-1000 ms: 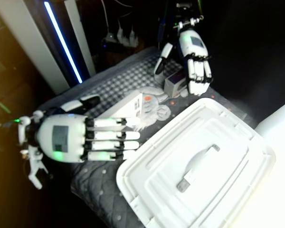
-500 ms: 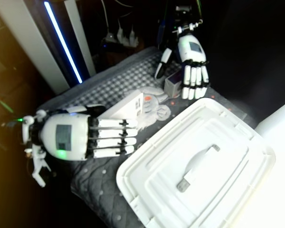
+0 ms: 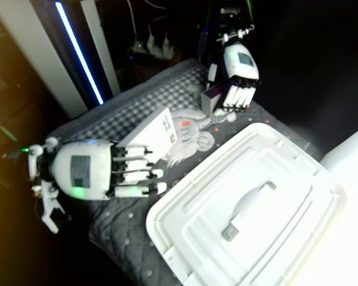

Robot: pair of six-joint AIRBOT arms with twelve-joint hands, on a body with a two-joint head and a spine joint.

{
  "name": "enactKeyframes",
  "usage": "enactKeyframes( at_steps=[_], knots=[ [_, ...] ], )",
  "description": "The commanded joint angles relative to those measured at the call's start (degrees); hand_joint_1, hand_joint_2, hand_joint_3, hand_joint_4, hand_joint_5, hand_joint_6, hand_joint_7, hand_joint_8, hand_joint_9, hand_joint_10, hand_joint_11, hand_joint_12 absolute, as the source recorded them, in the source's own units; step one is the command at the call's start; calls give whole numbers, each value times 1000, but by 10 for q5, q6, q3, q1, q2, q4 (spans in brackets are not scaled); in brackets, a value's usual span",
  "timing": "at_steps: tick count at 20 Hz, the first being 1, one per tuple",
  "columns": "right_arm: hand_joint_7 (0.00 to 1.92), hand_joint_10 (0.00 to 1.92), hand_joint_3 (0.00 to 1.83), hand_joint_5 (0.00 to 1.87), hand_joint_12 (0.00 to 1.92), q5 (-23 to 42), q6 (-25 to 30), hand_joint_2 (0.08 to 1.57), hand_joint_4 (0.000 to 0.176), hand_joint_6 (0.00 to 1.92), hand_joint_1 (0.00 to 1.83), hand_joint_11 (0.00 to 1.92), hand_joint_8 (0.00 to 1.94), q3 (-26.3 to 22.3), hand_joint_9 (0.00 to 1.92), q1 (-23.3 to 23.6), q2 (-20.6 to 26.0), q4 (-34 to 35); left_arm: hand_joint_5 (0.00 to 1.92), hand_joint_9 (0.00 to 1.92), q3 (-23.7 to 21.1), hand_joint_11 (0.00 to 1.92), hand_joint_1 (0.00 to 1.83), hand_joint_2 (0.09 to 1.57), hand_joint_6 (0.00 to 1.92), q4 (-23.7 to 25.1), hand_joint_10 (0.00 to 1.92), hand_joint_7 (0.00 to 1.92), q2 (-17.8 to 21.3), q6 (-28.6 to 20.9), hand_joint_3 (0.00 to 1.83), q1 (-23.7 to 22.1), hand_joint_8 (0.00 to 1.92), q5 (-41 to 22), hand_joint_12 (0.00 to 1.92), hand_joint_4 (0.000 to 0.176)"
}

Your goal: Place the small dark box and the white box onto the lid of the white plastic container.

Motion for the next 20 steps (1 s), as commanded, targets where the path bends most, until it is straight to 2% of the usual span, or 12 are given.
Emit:
enactKeyframes(
  at_steps=[1, 2, 3, 4, 5, 6, 7, 9, 10, 13, 18, 20],
  knots=[
    [1162, 120, 1, 1406, 1360, 68, 4, 1009, 0, 149, 1270, 297, 741, 2, 1172, 6, 5, 14, 991, 1005, 2, 827, 1396, 1062, 866, -2, 1013, 1127, -1, -2, 1, -3, 815, -70, 1175, 0],
    [1027, 120, 0, 1420, 1508, 68, 4, 1040, 0, 78, 1270, 216, 1006, 2, 1105, 6, 5, 13, 977, 1004, 2, 829, 1395, 1063, 913, -2, 1002, 1132, -1, -2, 0, -3, 793, -71, 1153, 0],
    [989, 1118, 3, 1379, 1740, 68, 4, 1066, 0, 3, 1279, 514, 1202, 2, 905, 6, 6, 12, 984, 1014, 2, 844, 1396, 1061, 859, -2, 997, 1128, 0, -2, 1, -3, 823, -74, 1135, 0],
    [989, 1118, 3, 1379, 1740, 69, 5, 1066, 0, 3, 1279, 514, 1202, 3, 905, 6, 7, 11, 984, 1014, 2, 844, 1396, 1061, 859, -1, 997, 1128, 0, -2, 1, -6, 823, -76, 1135, 0],
    [896, 1820, 0, 1441, 1914, 69, 5, 978, 0, 91, 1220, 822, 1394, 3, 803, 6, 8, 10, 995, 996, 2, 828, 1394, 1067, 824, 0, 1029, 1098, 1, -2, 0, -9, 880, -77, 1144, 0],
    [946, 1667, 1, 1358, 1920, 69, 6, 1059, 0, 68, 1265, 671, 1295, 3, 757, 6, 10, 10, 983, 985, 3, 825, 1393, 1072, 839, 3, 1071, 1093, 1, -2, 0, -14, 862, -77, 1169, 0],
    [1110, 1127, 3, 1361, 1580, 69, 7, 1020, 0, 221, 1265, 584, 853, 3, 820, 6, 12, 10, 989, 994, 4, 835, 1393, 1069, 850, 6, 1063, 1105, 1, -2, 0, -20, 814, -77, 1167, 0],
    [1179, 963, 1, 1322, 1528, 72, 10, 1013, 0, 285, 1269, 684, 747, 3, 950, 6, 16, 11, 1004, 990, 4, 838, 1393, 1068, 843, 11, 1069, 1100, 2, -2, 0, -30, 807, -79, 1169, 0],
    [1342, 697, 1, 1178, 1332, 73, 10, 1006, 0, 510, 1292, 1075, 499, 3, 1250, 7, 17, 11, 1100, 983, 5, 766, 1388, 1061, 682, 16, 1098, 1079, 2, -2, 0, -38, 861, -79, 1276, 0],
    [1484, 294, 0, 1151, 1195, 76, 10, 994, 0, 520, 1308, 1302, 239, 5, 1547, 12, 20, 12, 1154, 1021, 11, 795, 1313, 1035, 524, 25, 911, 1166, 2, -2, 1, -56, 851, -80, 1391, 0],
    [1358, 195, 0, 1196, 1212, 78, 10, 1001, 0, 464, 1298, 1091, 479, 7, 1461, 29, 24, 11, 1336, 971, 23, 720, 1277, 1026, 227, 40, 806, 1104, 0, -2, 0, -88, 933, -81, 1439, 0],
    [1335, 183, 1, 1163, 1174, 78, 10, 1009, 0, 539, 1294, 1086, 510, 11, 1440, 36, 24, 9, 1294, 1004, 27, 730, 1273, 1025, 325, 47, 685, 1136, -1, -2, 0, -101, 855, -74, 1366, 0]
  ],
)
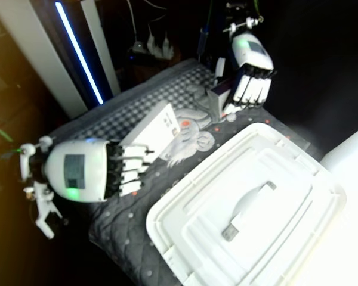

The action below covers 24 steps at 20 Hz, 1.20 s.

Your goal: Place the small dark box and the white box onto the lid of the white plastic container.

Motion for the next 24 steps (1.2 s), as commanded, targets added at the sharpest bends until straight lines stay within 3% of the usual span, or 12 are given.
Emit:
enactKeyframes(
  at_steps=[1, 4, 7, 10, 13, 15, 16, 18, 20, 21, 22, 24],
  knots=[
    [1301, 181, 1, 1137, 1208, 70, 5, 1019, 0, 591, 1288, 1049, 570, 5, 1431, 8, 8, 18, 1250, 1067, 7, 818, 1273, 1018, 430, 1, 628, 1178, -2, -1, 2, -15, 761, -59, 1311, 0],
    [1399, 259, 0, 1157, 1172, 64, 5, 1000, 0, 529, 1309, 1174, 415, 15, 1510, 29, 8, 8, 1114, 1044, 30, 771, 1382, 1047, 603, 14, 1070, 1129, -17, 1, 1, -53, 715, -40, 1211, 0],
    [1390, 250, 0, 1121, 1086, 55, -14, 1009, 0, 568, 1306, 1242, 446, 23, 1530, 61, 7, 5, 1009, 1170, 60, 1005, 1397, 1030, 818, 17, 917, 1260, -41, 12, 0, -85, 394, -23, 1021, 0],
    [1468, 198, 0, 1165, 1050, 26, -48, 1027, 0, 627, 1221, 1314, 257, 28, 1618, 87, 4, 5, 1014, 1113, 86, 914, 1384, 1047, 873, 10, 928, 1142, -63, 12, 2, -107, 624, -5, 972, 0],
    [1549, 231, 1, 1188, 1183, -5, -49, 1025, 0, 617, 1202, 1334, 89, 47, 1658, 106, -9, 5, 1020, 1201, 127, 962, 1247, 1069, 873, -4, 372, 1146, -96, 12, 0, -127, 758, 23, 1159, 6],
    [1578, 657, 3, 1171, 1420, -23, -49, 1031, 0, 648, 1197, 1299, 159, 58, 1542, 120, -16, 5, 1008, 1162, 146, 914, 1359, 1049, 861, -5, 756, 1142, -111, 12, 0, -140, 687, 42, 1036, 0],
    [1209, 1648, 2, 1149, 1901, -34, -49, 1040, 0, 683, 1193, 1294, 1336, 63, 1275, 130, -17, 4, 965, 1047, 158, 793, 1376, 1071, 931, -5, 974, 1082, -122, 12, 1, -149, 813, 54, 1016, 0],
    [1210, 1198, 0, 1091, 1708, -53, -49, 1064, 0, 783, 1180, 1074, 764, 71, 1189, 152, -19, -8, 964, 1023, 178, 764, 1375, 1077, 969, -5, 1006, 1066, -137, 12, 0, -163, 819, 68, 1072, 0],
    [1234, 1431, 0, 1065, 1862, -83, -53, 1075, 0, 824, 1178, 1176, 848, 83, 1242, 186, -23, -32, 957, 1023, 192, 790, 1372, 1081, 990, -8, 1001, 1039, -147, 12, 1, -173, 858, 79, 1085, 0],
    [1208, 1823, 0, 1124, 1909, -99, -61, 1050, 0, 726, 1192, 1397, 1565, 85, 1359, 201, -25, -41, 934, 1067, 200, 803, 1378, 1073, 1034, -8, 933, 1080, -152, 13, 0, -180, 777, 90, 1069, 0],
    [1185, 1901, 0, 1122, 1919, -111, -70, 1050, 0, 728, 1192, 1482, 1735, 86, 1404, 210, -26, -45, 934, 1114, 211, 847, 1383, 1061, 1041, -7, 860, 1122, -160, 13, 0, -187, 690, 103, 997, 0],
    [1125, 1594, 0, 1112, 1836, -123, -73, 1057, 0, 705, 1205, 1198, 1280, 91, 1239, 215, -31, -45, 998, 1074, 230, 886, 1389, 1055, 934, -8, 907, 1117, -174, 22, 1, -199, 705, 132, 974, 0]
  ],
)
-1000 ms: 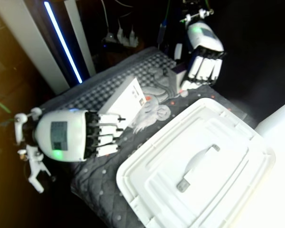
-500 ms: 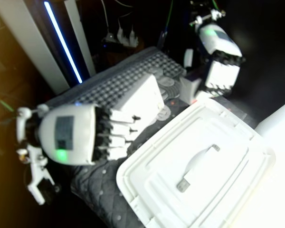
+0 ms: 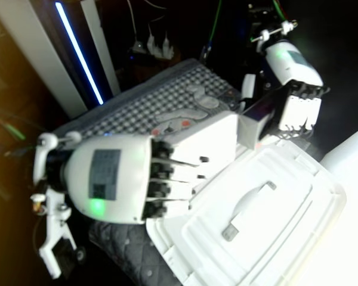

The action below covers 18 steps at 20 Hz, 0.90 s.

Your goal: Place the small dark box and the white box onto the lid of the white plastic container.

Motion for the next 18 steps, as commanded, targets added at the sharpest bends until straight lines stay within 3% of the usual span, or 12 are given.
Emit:
enactKeyframes(
  at_steps=[1, 2, 4, 6, 8, 10, 12, 13, 15, 16, 17, 18],
  knots=[
    [1125, 1594, 0, 1112, 1836, 36, 0, 1057, 0, 705, 1205, 1198, 1280, 10, 1239, 11, 3, 19, 998, 1074, 9, 886, 1389, 1055, 934, -10, 907, 1117, -6, 18, 1, -14, 705, -35, 974, 0],
    [1080, 1770, 1, 1096, 1918, 21, 0, 1060, 0, 773, 1187, 1295, 1531, 16, 1286, 15, -2, 16, 991, 1119, 18, 977, 1393, 1054, 943, -22, 880, 1092, -13, 37, 0, -17, 699, -18, 858, 0],
    [1102, 1414, 0, 1062, 1666, -5, 0, 1075, 0, 834, 1180, 1192, 1065, 26, 1233, 22, -13, 11, 1041, 1108, 42, 970, 1395, 1050, 825, -39, 907, 1073, -29, 49, 1, -20, 771, 11, 879, 0],
    [1177, 917, 0, 1036, 1311, -30, 0, 1062, 0, 707, 1284, 1103, 886, 39, 1248, 23, -26, 10, 1050, 1081, 64, 960, 1393, 1055, 822, -52, 941, 1060, -43, 49, 0, -20, 784, 35, 878, 0],
    [1077, 1015, 4, 1015, 1480, -48, 1, 1090, 0, 677, 1277, 1000, 1098, 50, 1181, 23, -35, 9, 1013, 1047, 73, 962, 1388, 1071, 896, -56, 1012, 1022, -49, 49, 1, -20, 813, 48, 875, 0],
    [1141, 779, 0, 1025, 1293, -58, 5, 1071, 0, 740, 1275, 863, 914, 56, 1120, 23, -37, 8, 983, 1024, 80, 955, 1384, 1085, 960, -57, 1050, 976, -55, 49, 1, -19, 869, 58, 850, 0],
    [1034, 1144, 0, 955, 1192, -59, 11, 1090, 0, 759, 1382, 836, 922, 60, 1015, 25, -38, 8, 978, 1033, 84, 956, 1384, 1084, 996, -57, 1005, 982, -59, 49, 0, -19, 862, 63, 803, 0],
    [1099, 935, 0, 1017, 1253, -59, 12, 1079, 0, 699, 1304, 857, 982, 60, 1068, 28, -38, 8, 976, 1053, 84, 968, 1387, 1078, 966, -57, 995, 1003, -59, 49, 0, -19, 842, 63, 807, 0],
    [1101, 835, 0, 1061, 1333, -59, 12, 1075, 0, 635, 1284, 849, 1019, 62, 1102, 32, -38, 7, 959, 1048, 84, 969, 1388, 1081, 940, -57, 1043, 1005, -59, 49, 0, -20, 855, 64, 855, 0],
    [1000, 1196, 1, 1003, 1380, -59, 12, 1102, 0, 664, 1361, 800, 1039, 62, 966, 32, -38, 5, 937, 1006, 84, 960, 1379, 1103, 1043, -57, 1063, 913, -59, 49, 4, -20, 963, 64, 853, 0],
    [988, 1239, 4, 943, 1344, -59, 12, 1112, 0, 848, 1372, 666, 1023, 63, 910, 33, -38, 4, 800, 796, 84, 694, 1396, 1047, 485, -56, 468, 756, -60, 49, 0, -21, 382, 64, 679, 0],
    [983, 1229, 0, 903, 1296, -59, 12, 1120, 0, 960, 1373, 596, 1002, 63, 898, 33, -38, 3, 781, 699, 84, 556, 1380, 1029, 183, -56, 156, 672, -59, 49, 0, -21, 120, 64, 492, 0]
  ],
)
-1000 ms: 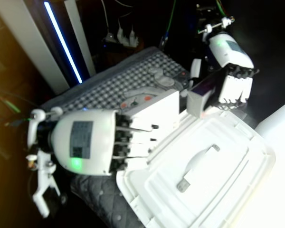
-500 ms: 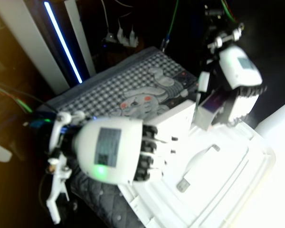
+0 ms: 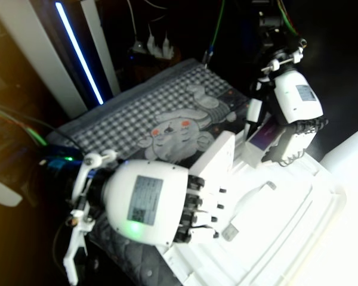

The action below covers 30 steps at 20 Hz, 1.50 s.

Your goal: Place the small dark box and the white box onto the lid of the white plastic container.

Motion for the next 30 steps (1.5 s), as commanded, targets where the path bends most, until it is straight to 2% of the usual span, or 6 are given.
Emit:
enactKeyframes(
  at_steps=[1, 3, 6, 22, 24, 30],
  knots=[
    [914, 684, 0, 754, 1179, 65, 3, 1138, 0, 428, 1344, 440, 1109, 4, 743, 8, 9, 16, 651, 467, 1, 287, 1295, 1013, 59, 0, 35, 514, 4, 0, 0, -8, 25, -65, 354, 7],
    [450, 96, 0, 388, 979, 65, 3, 985, 102, 24, 1115, 130, 109, 3, 469, 8, 9, 16, 398, 182, -2, 42, 1188, 958, 1, 1, 0, 262, 6, 0, 0, -8, 0, -66, 249, 109],
    [189, 1, 0, 102, 814, 65, 3, 922, 174, 1, 1009, 2, 1, 1, 227, 8, 9, 14, 298, 83, -4, 9, 1143, 923, 0, 5, 1, 152, 6, 0, 0, -8, 0, -67, 129, 139],
    [0, 0, 2, 0, 1, 101, 3, 820, 176, 0, 697, 0, 0, -59, 0, 8, 51, -6, 198, 78, -125, 25, 1024, 870, 3, 59, 5, 127, 93, 0, 0, -30, 4, -150, 95, 176],
    [124, 1, 4, 121, 0, 123, 3, 877, 98, 10, 637, 0, 5, -79, 10, 8, 66, -17, 133, 2, -159, 0, 1060, 886, 0, 80, 0, 12, 120, 0, 0, -41, 0, -180, 3, 176],
    [0, 0, 0, 0, 0, 218, 1, 712, 176, 0, 830, 0, 0, -140, 0, 8, 121, -17, 113, 56, -269, 108, 852, 786, 0, 106, 7, 97, 220, -1, 0, -36, 5, -309, 50, 142]
  ],
)
